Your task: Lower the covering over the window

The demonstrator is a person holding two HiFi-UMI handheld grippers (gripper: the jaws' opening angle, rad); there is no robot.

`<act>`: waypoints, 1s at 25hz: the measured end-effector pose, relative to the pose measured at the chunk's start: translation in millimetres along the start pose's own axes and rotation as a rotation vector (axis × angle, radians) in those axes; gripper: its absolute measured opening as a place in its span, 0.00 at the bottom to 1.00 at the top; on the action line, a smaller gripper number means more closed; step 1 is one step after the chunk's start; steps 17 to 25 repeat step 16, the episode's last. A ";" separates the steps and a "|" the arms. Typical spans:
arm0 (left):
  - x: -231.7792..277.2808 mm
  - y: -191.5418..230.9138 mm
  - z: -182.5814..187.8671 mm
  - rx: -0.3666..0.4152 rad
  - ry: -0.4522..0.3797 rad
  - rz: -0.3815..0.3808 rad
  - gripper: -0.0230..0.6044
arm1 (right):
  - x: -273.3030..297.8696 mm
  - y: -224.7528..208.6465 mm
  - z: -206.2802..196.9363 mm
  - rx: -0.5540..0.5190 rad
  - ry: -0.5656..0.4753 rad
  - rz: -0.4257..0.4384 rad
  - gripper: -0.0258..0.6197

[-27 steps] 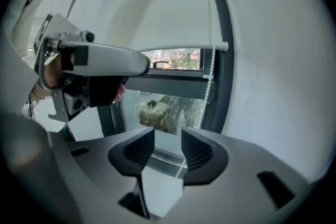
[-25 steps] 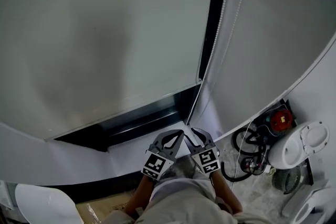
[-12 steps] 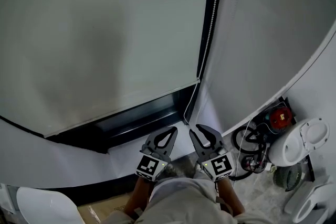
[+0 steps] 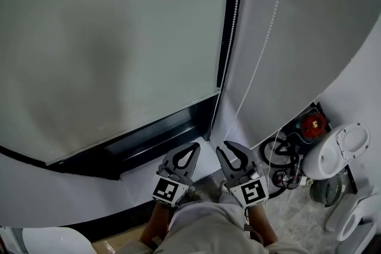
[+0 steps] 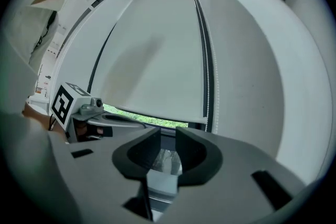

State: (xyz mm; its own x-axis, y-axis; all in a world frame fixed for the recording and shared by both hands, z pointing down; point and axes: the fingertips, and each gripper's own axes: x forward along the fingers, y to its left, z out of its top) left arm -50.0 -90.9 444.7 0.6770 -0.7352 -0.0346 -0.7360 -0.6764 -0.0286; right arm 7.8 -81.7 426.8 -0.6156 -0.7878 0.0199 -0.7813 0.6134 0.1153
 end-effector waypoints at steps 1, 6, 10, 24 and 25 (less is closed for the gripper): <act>1.0 0.1 1.6 0.002 -0.003 -0.007 0.06 | 0.1 -0.5 1.5 0.002 -0.002 -0.008 0.17; 6.0 1.1 9.7 0.005 -0.023 -0.034 0.06 | 0.7 -2.7 5.4 0.012 -0.006 -0.041 0.17; 7.5 2.8 13.1 0.006 -0.034 -0.042 0.06 | 0.9 -3.2 7.2 0.009 -0.009 -0.055 0.17; 5.1 4.5 15.2 0.013 -0.037 -0.045 0.06 | 1.1 -0.2 8.9 0.007 -0.006 -0.067 0.17; 5.1 4.5 15.2 0.013 -0.037 -0.045 0.06 | 1.1 -0.2 8.9 0.007 -0.006 -0.067 0.17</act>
